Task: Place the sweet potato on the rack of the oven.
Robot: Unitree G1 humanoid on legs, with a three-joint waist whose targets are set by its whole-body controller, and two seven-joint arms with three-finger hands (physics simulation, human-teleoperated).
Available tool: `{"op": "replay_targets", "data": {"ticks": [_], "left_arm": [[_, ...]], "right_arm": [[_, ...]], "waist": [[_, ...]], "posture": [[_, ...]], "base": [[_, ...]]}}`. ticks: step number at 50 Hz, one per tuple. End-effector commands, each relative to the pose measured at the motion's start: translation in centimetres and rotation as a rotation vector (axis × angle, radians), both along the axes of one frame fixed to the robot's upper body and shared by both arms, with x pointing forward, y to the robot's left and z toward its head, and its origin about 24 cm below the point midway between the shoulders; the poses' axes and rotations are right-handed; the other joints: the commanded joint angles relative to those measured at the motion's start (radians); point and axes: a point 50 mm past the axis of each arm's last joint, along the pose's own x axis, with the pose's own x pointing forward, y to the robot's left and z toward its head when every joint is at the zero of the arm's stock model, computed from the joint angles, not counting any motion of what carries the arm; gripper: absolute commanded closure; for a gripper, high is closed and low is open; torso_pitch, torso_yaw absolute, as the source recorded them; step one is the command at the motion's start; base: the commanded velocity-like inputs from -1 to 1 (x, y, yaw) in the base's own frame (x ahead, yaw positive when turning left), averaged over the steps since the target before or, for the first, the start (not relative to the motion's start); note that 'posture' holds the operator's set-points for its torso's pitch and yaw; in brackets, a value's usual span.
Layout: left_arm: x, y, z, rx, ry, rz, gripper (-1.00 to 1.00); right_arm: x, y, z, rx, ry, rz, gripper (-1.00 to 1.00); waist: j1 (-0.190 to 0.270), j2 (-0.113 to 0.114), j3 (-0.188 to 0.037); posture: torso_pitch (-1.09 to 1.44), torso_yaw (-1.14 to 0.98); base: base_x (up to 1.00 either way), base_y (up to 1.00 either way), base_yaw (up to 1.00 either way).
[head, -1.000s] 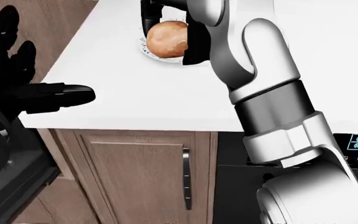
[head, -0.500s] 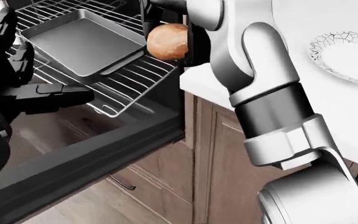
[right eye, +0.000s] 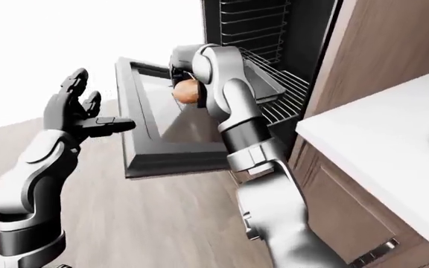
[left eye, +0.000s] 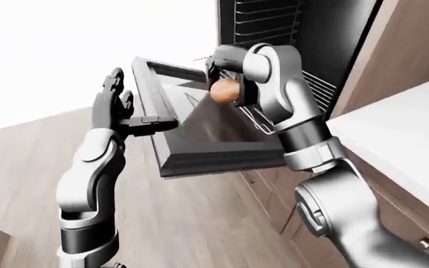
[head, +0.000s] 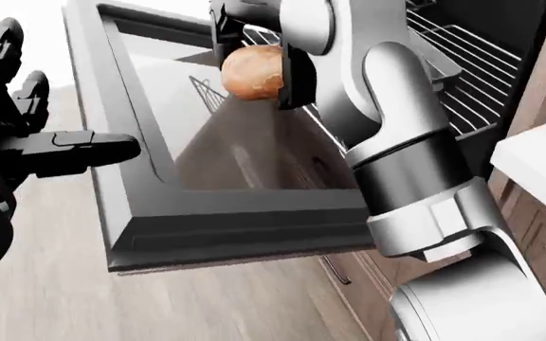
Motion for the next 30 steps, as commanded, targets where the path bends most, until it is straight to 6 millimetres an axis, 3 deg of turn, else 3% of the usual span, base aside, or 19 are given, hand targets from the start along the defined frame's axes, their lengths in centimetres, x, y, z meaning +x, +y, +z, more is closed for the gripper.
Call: {"op": "replay_targets", "data": {"ticks": [1, 6, 9, 11, 12, 13, 15, 17, 22, 25, 27, 30], "left_arm": [[-0.29, -0.7, 2.55, 0.012, -0.118, -0.031, -1.0], [-0.32, -0.67, 2.58, 0.012, -0.118, -0.03, -1.0], [-0.3, -0.65, 2.54, 0.012, -0.117, -0.029, -1.0], [-0.29, -0.66, 2.54, 0.012, -0.117, -0.03, -1.0], [-0.26, -0.67, 2.49, 0.012, -0.117, -0.03, -1.0], [-0.24, -0.68, 2.48, 0.012, -0.117, -0.031, -1.0], [-0.25, -0.67, 2.49, 0.012, -0.117, -0.031, -1.0], [-0.24, -0.66, 2.47, 0.012, -0.116, -0.031, -1.0], [-0.25, -0.64, 2.47, 0.012, -0.116, -0.032, -1.0], [-0.24, -0.66, 2.4, 0.012, -0.116, -0.033, -1.0], [-0.21, -0.7, 2.36, 0.012, -0.116, -0.033, -1.0], [-0.22, -0.72, 2.32, 0.013, -0.116, -0.035, -1.0]], "right_arm": [[-0.58, -0.54, 3.1, 0.033, -0.113, -0.01, 1.0], [-0.61, -0.5, 3.04, 0.032, -0.111, -0.009, 1.0], [-0.62, -0.5, 2.98, 0.033, -0.112, -0.008, 1.0], [-0.57, -0.52, 3.03, 0.034, -0.114, -0.007, 1.0], [-0.58, -0.52, 3.06, 0.033, -0.115, -0.007, 1.0], [-0.6, -0.52, 3.08, 0.034, -0.114, -0.007, 1.0], [-0.68, -0.52, 3.06, 0.033, -0.112, -0.007, 1.0], [-0.64, -0.51, 2.95, 0.033, -0.112, -0.007, 1.0], [-0.66, -0.37, 2.92, 0.048, -0.115, 0.002, 1.0], [-0.67, -0.44, 2.95, 0.051, -0.117, 0.0, 1.0], [-0.64, -0.48, 3.05, 0.054, -0.118, -0.001, 1.0], [-0.65, -0.66, 3.25, 0.044, -0.124, -0.006, 1.0]], "waist": [[-0.01, 0.0, -0.037], [-0.019, -0.052, -0.011], [-0.028, -0.083, -0.01], [-0.027, -0.132, -0.02], [-0.034, -0.177, -0.036], [-0.032, -0.125, -0.013], [-0.021, -0.141, -0.023], [-0.017, -0.126, -0.028], [-0.046, -0.073, -0.002], [-0.064, -0.005, -0.01], [-0.07, -0.021, -0.001], [-0.073, -0.03, -0.01]], "posture": [[0.0, 0.0], [0.0, 0.0], [0.0, 0.0], [0.0, 0.0], [0.0, 0.0], [0.0, 0.0], [0.0, 0.0], [0.0, 0.0], [0.0, 0.0], [0.0, 0.0], [0.0, 0.0], [0.0, 0.0]], "base": [[0.0, 0.0, 1.0], [0.0, 0.0, 1.0], [0.0, 0.0, 1.0], [0.0, 0.0, 1.0], [0.0, 0.0, 1.0], [0.0, 0.0, 1.0], [0.0, 0.0, 1.0], [0.0, 0.0, 1.0], [0.0, 0.0, 0.47], [0.0, 0.0, 0.0], [0.0, 0.0, 0.0], [0.0, 0.0, 0.0]]}}
